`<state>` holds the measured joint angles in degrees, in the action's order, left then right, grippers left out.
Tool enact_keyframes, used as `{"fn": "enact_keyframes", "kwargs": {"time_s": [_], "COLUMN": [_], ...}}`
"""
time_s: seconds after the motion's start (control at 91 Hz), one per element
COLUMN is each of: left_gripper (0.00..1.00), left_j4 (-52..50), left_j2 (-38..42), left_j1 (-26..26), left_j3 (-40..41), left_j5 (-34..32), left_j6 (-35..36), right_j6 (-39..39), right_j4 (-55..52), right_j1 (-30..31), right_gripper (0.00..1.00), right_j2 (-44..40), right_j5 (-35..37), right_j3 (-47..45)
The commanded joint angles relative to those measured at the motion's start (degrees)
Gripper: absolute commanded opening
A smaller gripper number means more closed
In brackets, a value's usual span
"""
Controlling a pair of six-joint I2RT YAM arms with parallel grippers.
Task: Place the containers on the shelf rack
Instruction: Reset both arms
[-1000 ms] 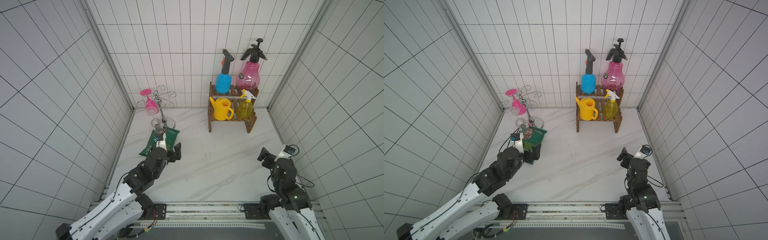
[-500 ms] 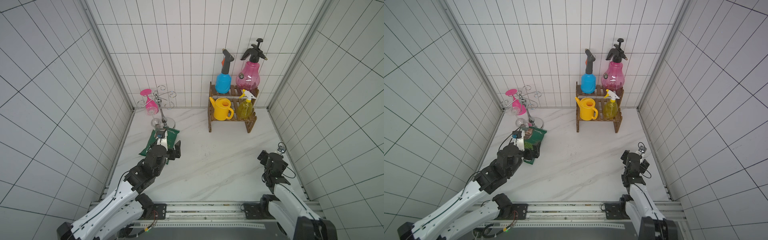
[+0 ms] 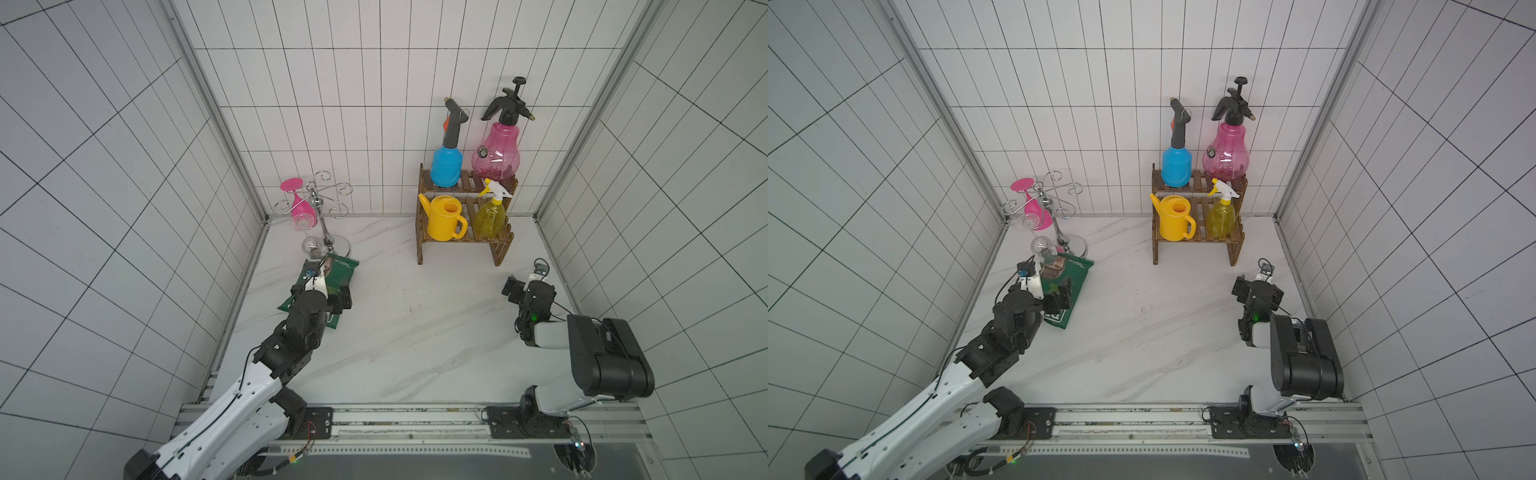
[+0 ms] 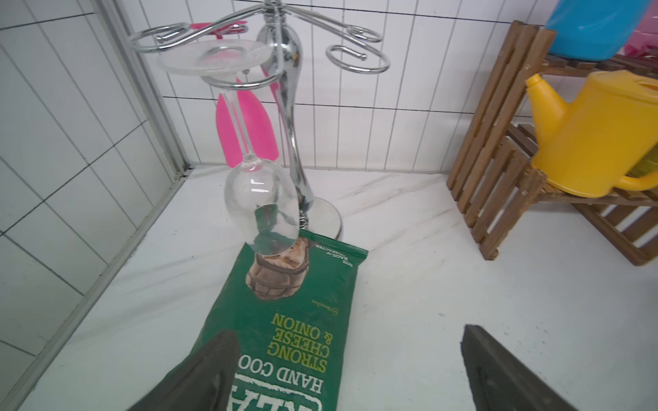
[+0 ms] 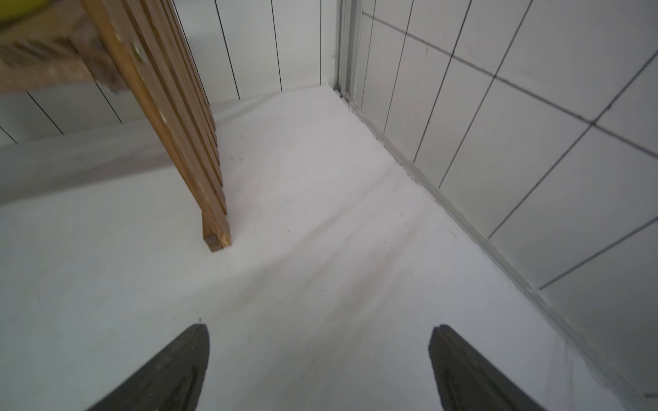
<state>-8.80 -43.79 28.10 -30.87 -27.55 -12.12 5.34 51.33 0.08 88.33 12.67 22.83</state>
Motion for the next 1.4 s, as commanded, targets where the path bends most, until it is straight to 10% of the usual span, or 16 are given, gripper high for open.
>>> {"fn": "enact_keyframes", "kwargs": {"time_s": [0.0,0.319,0.704,1.385], "left_gripper": [0.99,0.98,0.98,0.98], "left_j4": [8.19,21.91,61.47,51.58], "left_j2": [-2.78,-15.21,-45.42,-45.32], "left_j1": [-6.91,-21.1,-33.39,-30.17], "left_j3": [2.49,6.58,8.99,4.77], "left_j5": [-1.86,2.38,29.42,23.0], "left_j6": [0.85,8.03,4.83,6.42], "right_j6": [-1.62,-1.42,-1.45,-0.63], "right_j4": [-2.03,-3.14,-3.25,15.94], "right_j1": [0.54,0.53,0.52,0.53], "right_gripper": [0.99,0.99,0.99,0.99], "right_j2": [-0.5,-0.56,-0.62,-1.45], "right_j5": [0.74,0.56,0.57,2.51], "right_j3": [0.58,0.65,0.61,-10.06]}}
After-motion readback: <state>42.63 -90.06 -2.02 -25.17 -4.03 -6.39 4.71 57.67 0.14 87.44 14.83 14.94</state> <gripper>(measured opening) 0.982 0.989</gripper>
